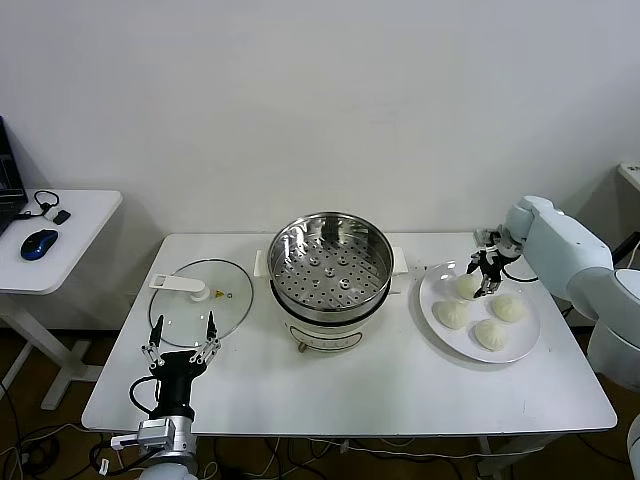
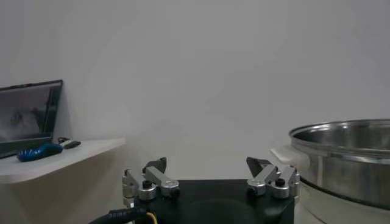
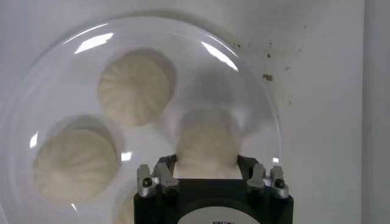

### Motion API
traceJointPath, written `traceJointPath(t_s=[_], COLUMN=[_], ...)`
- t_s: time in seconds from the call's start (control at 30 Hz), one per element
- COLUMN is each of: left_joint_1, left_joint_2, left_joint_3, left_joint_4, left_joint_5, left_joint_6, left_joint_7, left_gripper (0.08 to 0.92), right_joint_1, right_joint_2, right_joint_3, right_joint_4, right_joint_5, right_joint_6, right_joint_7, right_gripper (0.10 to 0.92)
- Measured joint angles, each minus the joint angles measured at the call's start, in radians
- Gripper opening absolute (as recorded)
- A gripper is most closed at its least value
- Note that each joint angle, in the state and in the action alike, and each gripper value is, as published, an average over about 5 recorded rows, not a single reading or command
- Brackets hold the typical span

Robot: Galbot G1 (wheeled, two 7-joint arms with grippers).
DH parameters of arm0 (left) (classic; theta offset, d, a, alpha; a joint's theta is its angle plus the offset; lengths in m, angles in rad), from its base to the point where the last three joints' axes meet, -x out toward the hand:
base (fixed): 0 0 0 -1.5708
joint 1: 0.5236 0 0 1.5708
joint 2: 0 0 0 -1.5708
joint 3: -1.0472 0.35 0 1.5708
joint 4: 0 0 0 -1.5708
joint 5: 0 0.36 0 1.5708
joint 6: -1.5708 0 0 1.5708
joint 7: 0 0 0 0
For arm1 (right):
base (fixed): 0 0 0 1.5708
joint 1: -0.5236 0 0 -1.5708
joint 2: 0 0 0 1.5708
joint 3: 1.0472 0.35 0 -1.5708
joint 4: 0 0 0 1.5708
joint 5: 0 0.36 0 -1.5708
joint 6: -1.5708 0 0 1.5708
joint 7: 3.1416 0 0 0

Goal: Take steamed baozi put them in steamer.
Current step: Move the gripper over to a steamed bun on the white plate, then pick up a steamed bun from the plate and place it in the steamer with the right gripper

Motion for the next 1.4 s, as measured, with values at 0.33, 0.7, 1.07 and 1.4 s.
traceJointPath(t_s=[0.33, 0.7, 1.07, 1.4], left_joint_1=[0.004, 0.004, 0.006, 0.011], left_joint_2=[0.000, 0.000, 0.000, 0.000], left_joint_3=[-0.004, 0.006, 0.018, 0.007], left_joint_4=[-0.007, -0.008, -0.009, -0.015], left_joint_5=[0.000, 0.012, 0.022, 0.018], left_joint_6=[-0.003, -0.005, -0.005, -0.008], left_joint_7=[-0.001, -0.001, -0.002, -0.005], left_gripper=[0.823, 0.823, 0.823, 0.823], right_joint_1=[0.050, 0.309, 0.562, 0.616], right_joint_2=[-0.042, -0.149, -0.131, 0.001], right_joint_3=[-0.066, -0.338, -0.517, -0.567], right_joint_4=[0.086, 0.460, 0.741, 0.744], right_joint_5=[0.037, 0.127, 0.132, 0.121], right_joint_6=[-0.012, 0.007, 0.142, 0.364], right_joint_7=[0.001, 0.047, 0.169, 0.265], right_gripper=[0.638, 0.636, 0.639, 0.643])
